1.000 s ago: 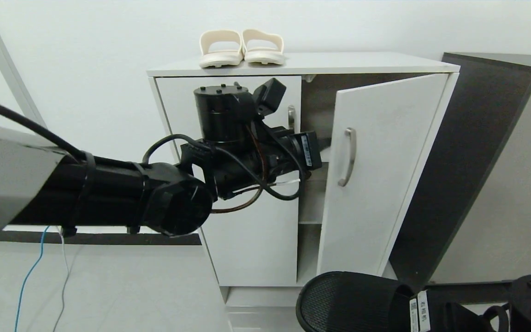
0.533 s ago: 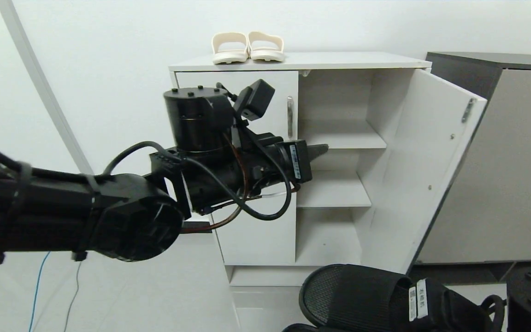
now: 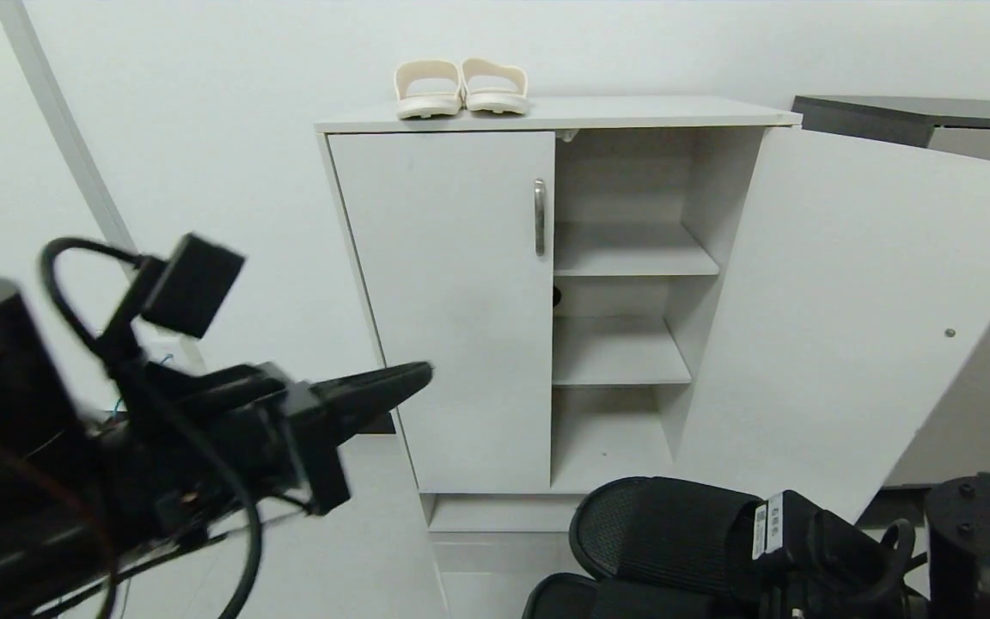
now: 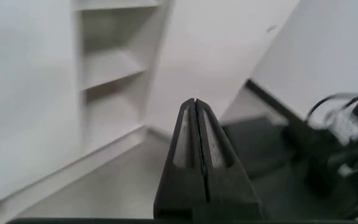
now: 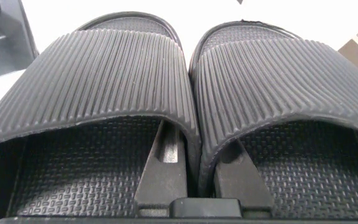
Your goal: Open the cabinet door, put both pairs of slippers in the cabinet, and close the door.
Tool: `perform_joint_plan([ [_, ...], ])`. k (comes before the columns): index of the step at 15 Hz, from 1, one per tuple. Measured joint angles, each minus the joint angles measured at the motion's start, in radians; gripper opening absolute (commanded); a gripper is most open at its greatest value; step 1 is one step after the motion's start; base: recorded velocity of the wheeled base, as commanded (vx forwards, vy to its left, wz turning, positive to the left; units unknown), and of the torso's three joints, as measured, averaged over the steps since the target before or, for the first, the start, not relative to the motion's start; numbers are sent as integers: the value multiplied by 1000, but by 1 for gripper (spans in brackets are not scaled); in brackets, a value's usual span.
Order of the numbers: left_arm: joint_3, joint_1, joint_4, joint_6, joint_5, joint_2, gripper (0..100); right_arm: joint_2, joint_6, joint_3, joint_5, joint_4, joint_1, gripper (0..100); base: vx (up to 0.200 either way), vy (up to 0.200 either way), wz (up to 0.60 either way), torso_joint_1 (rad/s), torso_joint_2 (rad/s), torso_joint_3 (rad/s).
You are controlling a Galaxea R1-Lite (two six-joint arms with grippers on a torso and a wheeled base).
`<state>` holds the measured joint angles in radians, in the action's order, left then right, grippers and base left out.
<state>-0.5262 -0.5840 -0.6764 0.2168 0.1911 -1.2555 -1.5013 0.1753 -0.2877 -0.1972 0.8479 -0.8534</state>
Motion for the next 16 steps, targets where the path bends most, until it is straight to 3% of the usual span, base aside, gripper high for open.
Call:
perform_joint_plan([
  [3, 211, 33, 149, -46, -109, 266, 0, -13, -2, -8, 1, 0, 8, 0, 0, 0, 0, 0, 0, 0],
  [7, 315, 186, 419, -109, -209, 610, 0, -26, -1, -11, 2, 0, 11, 0, 0, 0, 0, 0, 0, 0],
  [12, 450, 500, 567, -137, -245, 966, 0, -29, 0, -10, 4, 1, 13, 0, 0, 0, 0, 0, 0, 0],
  [14, 499, 563, 588, -156, -246, 1066, 0, -30, 1, -10, 3, 0, 11, 0, 0, 0, 0, 0, 0, 0],
  [16, 516, 583, 621, -167, -233, 1149, 0, -30, 1, -10, 3, 0, 12, 0, 0, 0, 0, 0, 0, 0],
])
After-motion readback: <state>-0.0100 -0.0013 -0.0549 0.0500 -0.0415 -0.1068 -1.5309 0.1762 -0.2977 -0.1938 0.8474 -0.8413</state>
